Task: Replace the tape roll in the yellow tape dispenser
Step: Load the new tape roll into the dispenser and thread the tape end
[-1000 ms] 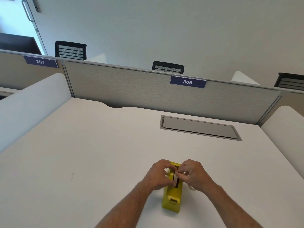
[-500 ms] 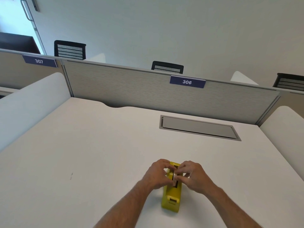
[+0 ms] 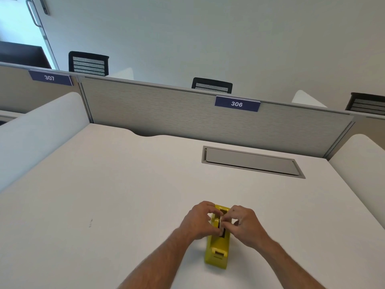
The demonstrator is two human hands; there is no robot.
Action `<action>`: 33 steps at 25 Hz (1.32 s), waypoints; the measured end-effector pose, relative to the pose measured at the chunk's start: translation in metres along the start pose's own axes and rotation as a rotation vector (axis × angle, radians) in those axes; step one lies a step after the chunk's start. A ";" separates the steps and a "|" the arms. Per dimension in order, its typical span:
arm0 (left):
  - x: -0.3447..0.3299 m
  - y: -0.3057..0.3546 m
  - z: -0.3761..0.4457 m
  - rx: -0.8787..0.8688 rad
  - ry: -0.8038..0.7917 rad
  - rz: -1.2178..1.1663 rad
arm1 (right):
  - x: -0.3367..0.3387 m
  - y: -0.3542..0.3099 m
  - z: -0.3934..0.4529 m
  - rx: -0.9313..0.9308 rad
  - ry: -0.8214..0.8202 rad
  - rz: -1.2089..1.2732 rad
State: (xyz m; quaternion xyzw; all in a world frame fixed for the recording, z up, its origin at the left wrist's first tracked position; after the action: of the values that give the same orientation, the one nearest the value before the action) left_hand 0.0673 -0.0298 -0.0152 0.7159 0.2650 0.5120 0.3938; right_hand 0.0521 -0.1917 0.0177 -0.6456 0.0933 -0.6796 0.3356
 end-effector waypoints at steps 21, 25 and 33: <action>0.000 -0.002 -0.001 -0.063 0.049 0.209 | -0.008 -0.004 -0.019 0.167 -0.039 -0.145; 0.001 -0.001 -0.001 -0.069 0.045 0.217 | -0.012 -0.005 -0.028 0.162 -0.034 -0.135; 0.001 0.001 -0.007 -0.130 0.027 0.320 | -0.013 -0.011 -0.039 0.142 0.045 -0.084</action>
State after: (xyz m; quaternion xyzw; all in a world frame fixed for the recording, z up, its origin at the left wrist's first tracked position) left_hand 0.0606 -0.0273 -0.0129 0.7150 0.1192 0.5937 0.3494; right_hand 0.0107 -0.1873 0.0074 -0.6081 0.0254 -0.7124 0.3494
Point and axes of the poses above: each hand's wrist, its own z-axis towards the middle knuckle, its own x-axis out of the back of the hand, y = z × x, the point moved 4 cm from there along z, towards the middle knuckle, and after that the axes turned 5 degrees about -z, right-handed, at the moved point
